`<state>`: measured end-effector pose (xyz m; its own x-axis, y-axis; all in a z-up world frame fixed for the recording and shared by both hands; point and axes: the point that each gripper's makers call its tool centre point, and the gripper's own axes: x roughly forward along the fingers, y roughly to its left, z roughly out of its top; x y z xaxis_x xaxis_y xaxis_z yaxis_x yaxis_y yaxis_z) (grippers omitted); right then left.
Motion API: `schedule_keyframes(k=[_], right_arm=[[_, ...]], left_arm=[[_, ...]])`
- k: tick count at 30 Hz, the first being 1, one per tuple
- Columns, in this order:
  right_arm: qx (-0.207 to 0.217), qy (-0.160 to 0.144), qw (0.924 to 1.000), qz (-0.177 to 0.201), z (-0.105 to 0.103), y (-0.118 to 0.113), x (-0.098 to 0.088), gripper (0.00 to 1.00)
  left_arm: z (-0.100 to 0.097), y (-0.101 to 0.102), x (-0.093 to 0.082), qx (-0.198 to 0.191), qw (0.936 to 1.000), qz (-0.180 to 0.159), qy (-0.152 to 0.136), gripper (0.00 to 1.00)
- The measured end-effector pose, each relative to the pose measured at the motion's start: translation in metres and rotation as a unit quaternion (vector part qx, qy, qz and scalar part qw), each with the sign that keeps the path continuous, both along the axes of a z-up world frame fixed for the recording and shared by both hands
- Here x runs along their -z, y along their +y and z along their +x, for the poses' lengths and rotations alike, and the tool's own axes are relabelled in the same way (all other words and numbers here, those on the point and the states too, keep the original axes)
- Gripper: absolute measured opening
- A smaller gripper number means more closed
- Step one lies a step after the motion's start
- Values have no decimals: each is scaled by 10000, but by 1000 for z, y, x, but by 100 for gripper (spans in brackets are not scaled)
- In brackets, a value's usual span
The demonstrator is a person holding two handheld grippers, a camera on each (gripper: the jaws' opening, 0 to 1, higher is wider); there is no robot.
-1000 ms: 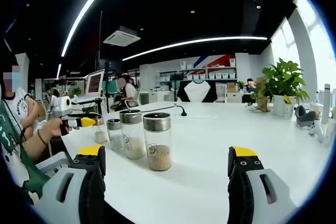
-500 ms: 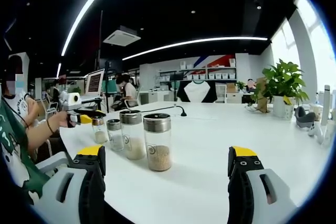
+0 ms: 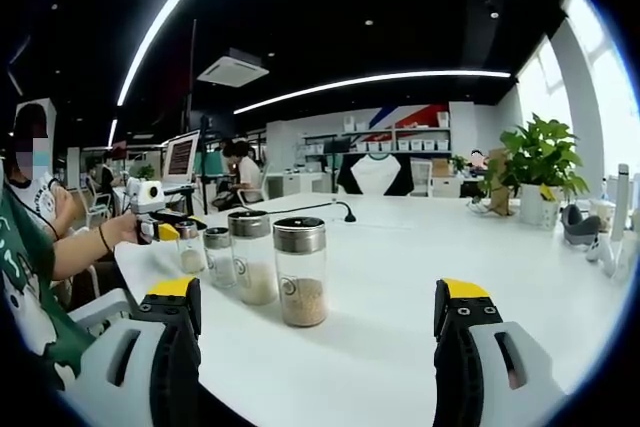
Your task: Rotate the seasoning bottle until the label or dispensing opening points toward the visible target arrow and the bottle remains upright within the marked orientation range
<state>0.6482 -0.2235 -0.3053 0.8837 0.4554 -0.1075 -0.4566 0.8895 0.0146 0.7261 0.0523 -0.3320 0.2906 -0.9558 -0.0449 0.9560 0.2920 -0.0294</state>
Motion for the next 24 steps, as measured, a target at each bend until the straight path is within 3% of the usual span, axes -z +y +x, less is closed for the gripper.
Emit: schedule_keyframes(k=[7, 24], right_arm=[[-8, -7, 10000, -1, -1, 0, -1, 99], [-4, 2, 10000, -2, -1, 0, 0, 99]], left_arm=[[-2, -3, 3, 150, 9998, 86, 21, 37], [1, 1, 5, 29, 9998, 135, 111, 36]])
